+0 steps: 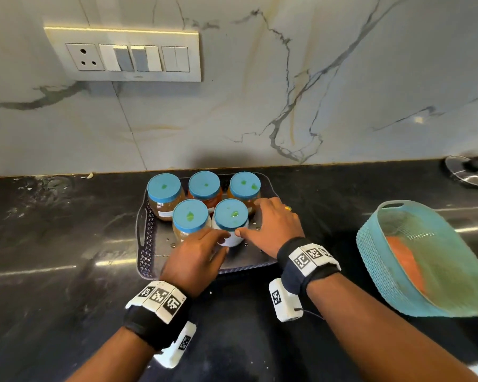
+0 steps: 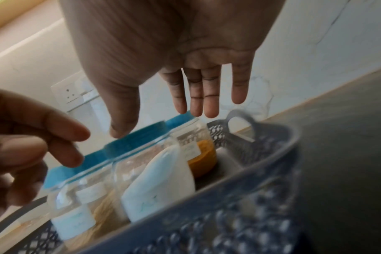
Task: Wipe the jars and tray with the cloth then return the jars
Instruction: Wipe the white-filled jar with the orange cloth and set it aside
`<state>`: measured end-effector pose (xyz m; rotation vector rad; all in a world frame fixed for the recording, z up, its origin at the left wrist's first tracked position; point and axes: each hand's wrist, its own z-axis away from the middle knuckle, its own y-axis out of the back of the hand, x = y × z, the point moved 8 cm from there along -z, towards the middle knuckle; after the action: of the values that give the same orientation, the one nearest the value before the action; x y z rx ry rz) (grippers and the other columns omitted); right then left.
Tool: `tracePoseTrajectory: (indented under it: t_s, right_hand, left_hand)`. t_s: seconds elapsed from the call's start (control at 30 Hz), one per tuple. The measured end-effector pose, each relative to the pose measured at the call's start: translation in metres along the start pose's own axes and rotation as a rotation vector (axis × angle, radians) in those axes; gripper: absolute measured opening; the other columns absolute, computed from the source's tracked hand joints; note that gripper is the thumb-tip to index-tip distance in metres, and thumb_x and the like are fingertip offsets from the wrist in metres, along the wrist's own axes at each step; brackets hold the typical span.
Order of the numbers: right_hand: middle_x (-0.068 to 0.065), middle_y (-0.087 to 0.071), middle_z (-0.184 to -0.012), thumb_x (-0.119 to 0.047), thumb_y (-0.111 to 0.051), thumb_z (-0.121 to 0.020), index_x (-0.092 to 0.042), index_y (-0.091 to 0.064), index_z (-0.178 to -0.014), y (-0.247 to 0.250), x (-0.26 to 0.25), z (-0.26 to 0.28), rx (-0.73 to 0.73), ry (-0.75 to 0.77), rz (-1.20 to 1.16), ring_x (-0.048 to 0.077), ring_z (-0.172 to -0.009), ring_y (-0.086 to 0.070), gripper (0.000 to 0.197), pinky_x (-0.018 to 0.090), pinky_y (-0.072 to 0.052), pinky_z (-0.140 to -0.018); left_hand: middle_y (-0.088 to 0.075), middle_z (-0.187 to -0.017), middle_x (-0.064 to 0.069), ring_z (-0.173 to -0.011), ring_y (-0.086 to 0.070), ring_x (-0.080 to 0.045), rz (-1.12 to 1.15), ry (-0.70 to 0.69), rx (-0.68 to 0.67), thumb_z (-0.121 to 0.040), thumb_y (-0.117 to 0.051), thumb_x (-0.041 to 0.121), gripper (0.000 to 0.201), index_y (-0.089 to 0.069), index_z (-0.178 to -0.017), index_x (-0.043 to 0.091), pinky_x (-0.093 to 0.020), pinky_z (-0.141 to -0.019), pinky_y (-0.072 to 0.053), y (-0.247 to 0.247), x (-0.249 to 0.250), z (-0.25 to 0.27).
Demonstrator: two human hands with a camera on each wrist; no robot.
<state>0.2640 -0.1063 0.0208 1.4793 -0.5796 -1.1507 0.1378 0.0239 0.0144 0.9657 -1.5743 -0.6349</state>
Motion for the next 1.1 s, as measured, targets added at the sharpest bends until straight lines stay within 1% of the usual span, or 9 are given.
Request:
tracePoseTrajectory:
  t_s: [0.1,0.2,0.27,0.37,0.43,0.6,0.8,0.93,1.1]
  right_hand:
    - [0.0,-0.057,-0.119,-0.05,-0.068,-0.084,-0.024,-0.059,-0.118,0.025,0.041,0.022,0.036,-0.048,-0.144,0.021,-0.106,-0.059,0.044,0.039,-0.05,-0.091]
    - [-0.002,-0.067,-0.097,-0.038,-0.065,-0.089,-0.023,-0.069,-0.097,0.061,0.089,0.049,0.099,-0.14,-0.198,0.018,-0.091,-0.063,0.018,0.035,-0.052,-0.082]
    - [-0.002,-0.068,-0.081,-0.036,-0.064,-0.09,-0.018,-0.069,-0.084,0.094,0.13,0.071,0.181,-0.23,-0.2,0.02,-0.081,-0.063,0.019,0.036,-0.052,-0.076]
    - [0.006,-0.063,-0.067,-0.03,-0.062,-0.091,-0.01,-0.062,-0.069,0.14,0.194,0.098,0.25,-0.331,-0.115,0.028,-0.07,-0.06,0.029,0.038,-0.048,-0.068]
    - [0.01,-0.067,-0.075,-0.029,-0.063,-0.089,-0.008,-0.065,-0.074,0.164,0.236,0.102,0.204,-0.356,0.009,0.031,-0.075,-0.062,0.025,0.033,-0.045,-0.067]
    - [0.003,-0.073,-0.1,-0.027,-0.064,-0.089,-0.016,-0.074,-0.099,0.162,0.302,0.071,-0.22,-0.218,0.267,0.025,-0.096,-0.066,0.018,0.023,-0.039,-0.076]
    - [-0.004,-0.065,-0.066,-0.029,-0.062,-0.09,-0.014,-0.072,-0.09,0.111,0.325,0.019,-0.509,-0.083,0.388,0.02,-0.074,-0.065,0.018,0.026,-0.047,-0.07]
    - [0.006,-0.069,-0.111,-0.025,-0.068,-0.087,-0.011,-0.066,-0.118,0.076,0.321,-0.003,-0.603,0.025,0.458,0.027,-0.104,-0.064,0.034,0.032,-0.048,-0.084]
    - [0.007,-0.069,-0.117,-0.024,-0.075,-0.082,-0.009,-0.066,-0.119,0.041,0.327,-0.014,-0.697,0.06,0.467,0.028,-0.109,-0.064,0.041,0.033,-0.049,-0.091]
  left_hand:
    - [-0.07,-0.098,0.006,-0.082,-0.067,-0.017,0.063,-0.039,-0.035,-0.092,-0.068,0.031,0.015,-0.07,-0.106,0.024,-0.032,-0.066,-0.055,-0.019,0.042,-0.021]
    - [-0.066,-0.083,0.008,-0.077,-0.061,-0.013,0.148,-0.039,-0.161,-0.097,-0.028,0.058,0.049,-0.064,-0.087,0.027,-0.036,-0.065,-0.047,-0.045,0.092,-0.039]
    - [-0.066,-0.078,0.008,-0.074,-0.06,-0.012,0.207,-0.073,-0.245,-0.094,-0.015,0.062,0.059,-0.06,-0.083,0.026,-0.036,-0.068,-0.046,-0.067,0.127,-0.049]
    - [-0.071,-0.089,0.009,-0.086,-0.067,-0.016,0.193,-0.145,-0.337,-0.095,-0.03,0.056,0.044,-0.063,-0.093,0.027,-0.04,-0.078,-0.052,-0.099,0.174,-0.056]
    - [-0.072,-0.1,0.011,-0.096,-0.068,-0.017,0.129,-0.176,-0.344,-0.095,-0.049,0.043,0.021,-0.064,-0.105,0.031,-0.039,-0.081,-0.054,-0.113,0.199,-0.058]
    - [-0.07,-0.104,0.012,-0.097,-0.067,-0.016,0.055,-0.176,-0.308,-0.095,-0.058,0.04,0.019,-0.064,-0.113,0.034,-0.036,-0.079,-0.055,-0.135,0.237,-0.091]
    - [-0.069,-0.104,0.011,-0.099,-0.066,-0.021,-0.032,-0.053,-0.253,-0.095,-0.059,0.043,0.017,-0.067,-0.107,0.035,-0.033,-0.075,-0.048,-0.155,0.25,-0.125]
    - [-0.069,-0.102,0.01,-0.095,-0.066,-0.023,-0.072,0.031,-0.201,-0.096,-0.057,0.044,0.014,-0.067,-0.101,0.035,-0.034,-0.072,-0.05,-0.156,0.242,-0.134]
    - [-0.07,-0.096,0.009,-0.088,-0.068,-0.023,-0.03,0.098,-0.141,-0.094,-0.059,0.041,0.013,-0.068,-0.098,0.033,-0.04,-0.073,-0.056,-0.158,0.228,-0.129]
